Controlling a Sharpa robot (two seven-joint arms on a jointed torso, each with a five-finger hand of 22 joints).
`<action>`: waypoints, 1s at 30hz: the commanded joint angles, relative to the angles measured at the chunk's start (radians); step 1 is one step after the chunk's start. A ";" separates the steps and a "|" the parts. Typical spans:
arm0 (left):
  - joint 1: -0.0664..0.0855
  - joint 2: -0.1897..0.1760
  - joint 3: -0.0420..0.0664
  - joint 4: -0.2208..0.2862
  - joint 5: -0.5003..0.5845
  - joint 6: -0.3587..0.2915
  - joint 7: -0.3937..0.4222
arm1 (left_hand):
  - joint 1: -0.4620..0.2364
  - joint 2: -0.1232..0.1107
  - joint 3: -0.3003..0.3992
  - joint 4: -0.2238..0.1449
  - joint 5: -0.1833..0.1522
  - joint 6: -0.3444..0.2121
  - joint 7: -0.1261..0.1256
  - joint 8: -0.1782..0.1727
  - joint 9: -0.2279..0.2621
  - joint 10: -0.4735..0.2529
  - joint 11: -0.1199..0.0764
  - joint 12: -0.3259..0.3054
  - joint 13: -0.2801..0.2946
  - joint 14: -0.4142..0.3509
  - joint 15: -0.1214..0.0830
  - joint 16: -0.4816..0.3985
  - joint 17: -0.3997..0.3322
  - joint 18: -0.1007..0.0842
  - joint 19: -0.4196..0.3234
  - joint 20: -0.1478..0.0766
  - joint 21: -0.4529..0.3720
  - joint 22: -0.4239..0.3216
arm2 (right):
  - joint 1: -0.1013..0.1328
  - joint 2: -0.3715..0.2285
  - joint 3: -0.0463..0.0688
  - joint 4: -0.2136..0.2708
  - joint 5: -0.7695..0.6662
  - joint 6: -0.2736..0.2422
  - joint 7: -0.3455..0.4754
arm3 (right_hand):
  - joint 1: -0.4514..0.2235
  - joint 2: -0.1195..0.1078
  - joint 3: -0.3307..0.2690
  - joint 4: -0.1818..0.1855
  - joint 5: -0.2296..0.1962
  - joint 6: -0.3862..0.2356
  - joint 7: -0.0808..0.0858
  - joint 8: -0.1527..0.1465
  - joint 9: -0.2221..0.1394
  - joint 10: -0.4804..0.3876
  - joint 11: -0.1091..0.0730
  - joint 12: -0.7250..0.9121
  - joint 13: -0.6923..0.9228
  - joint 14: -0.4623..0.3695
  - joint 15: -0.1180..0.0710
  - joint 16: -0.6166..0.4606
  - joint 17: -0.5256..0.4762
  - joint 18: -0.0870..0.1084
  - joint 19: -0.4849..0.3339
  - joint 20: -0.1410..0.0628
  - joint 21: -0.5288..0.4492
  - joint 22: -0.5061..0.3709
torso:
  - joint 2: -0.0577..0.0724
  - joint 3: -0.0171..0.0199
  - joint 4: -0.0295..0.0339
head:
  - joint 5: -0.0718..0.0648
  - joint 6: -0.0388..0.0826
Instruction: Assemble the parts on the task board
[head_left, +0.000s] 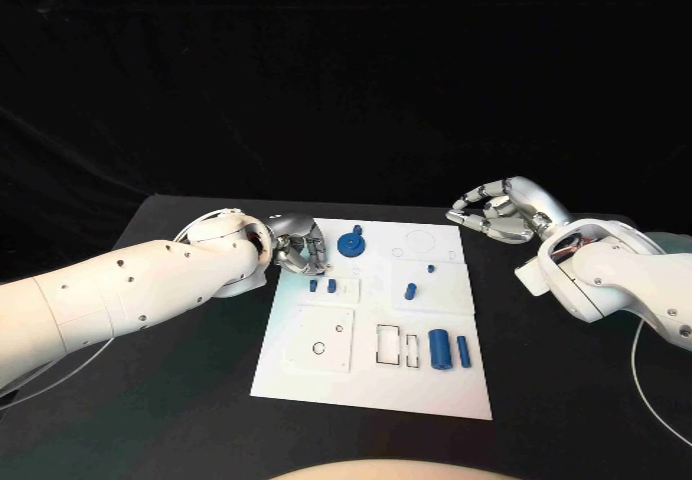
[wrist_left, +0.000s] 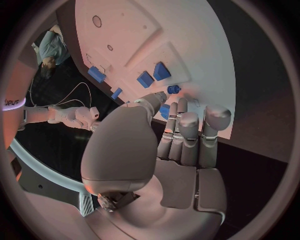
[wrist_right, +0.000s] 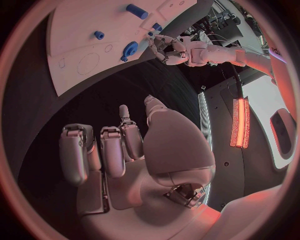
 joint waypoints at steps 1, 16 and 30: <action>0.000 0.005 0.000 -0.001 -0.011 0.014 -0.007 | 0.022 0.005 0.001 -0.010 -0.005 0.010 -0.002 0.009 0.001 -0.021 -0.003 0.046 0.028 0.012 -0.007 0.019 0.023 0.007 0.006 -0.005 0.011 0.012 | 0.000 0.001 0.000 0.001 -0.011 0.005 0.000 | 0.009 0.001 0.003 -0.001 0.005 0.001 -0.006 0.003 0.001 0.000 -0.005 -0.002 0.082 0.069 -0.005 -0.003 0.100 0.006 0.045 -0.008 -0.002 0.195 | 0.000 0.0007 0.0002 | -0.003 -0.002; 0.000 0.012 0.000 -0.005 -0.056 0.064 -0.042 | 0.012 -0.005 0.002 -0.012 -0.009 0.007 -0.003 0.017 -0.006 -0.129 -0.005 0.221 0.135 0.020 -0.007 0.066 0.071 0.005 0.006 -0.008 0.026 0.033 | 0.000 0.001 0.000 -0.001 -0.011 0.006 0.000 | 0.009 0.001 0.003 -0.001 0.005 0.001 -0.006 0.003 0.001 0.000 -0.005 -0.002 0.082 0.069 -0.005 -0.003 0.100 0.006 0.045 -0.008 -0.002 0.195 | -0.001 0.0000 0.0014 | -0.004 -0.003; -0.001 0.023 -0.004 -0.013 -0.076 0.062 -0.060 | -0.002 -0.013 -0.007 0.001 -0.007 -0.004 0.000 0.013 -0.010 -0.158 -0.001 0.252 0.151 0.017 -0.004 0.072 0.072 0.006 0.004 -0.004 0.025 0.031 | 0.000 0.001 0.000 0.000 -0.012 0.006 0.000 | 0.009 0.001 0.003 -0.001 0.005 0.001 -0.006 0.003 0.001 0.000 -0.005 -0.002 0.082 0.069 -0.005 -0.003 0.100 0.006 0.045 -0.008 -0.002 0.195 | 0.000 0.0001 0.0006 | -0.005 -0.005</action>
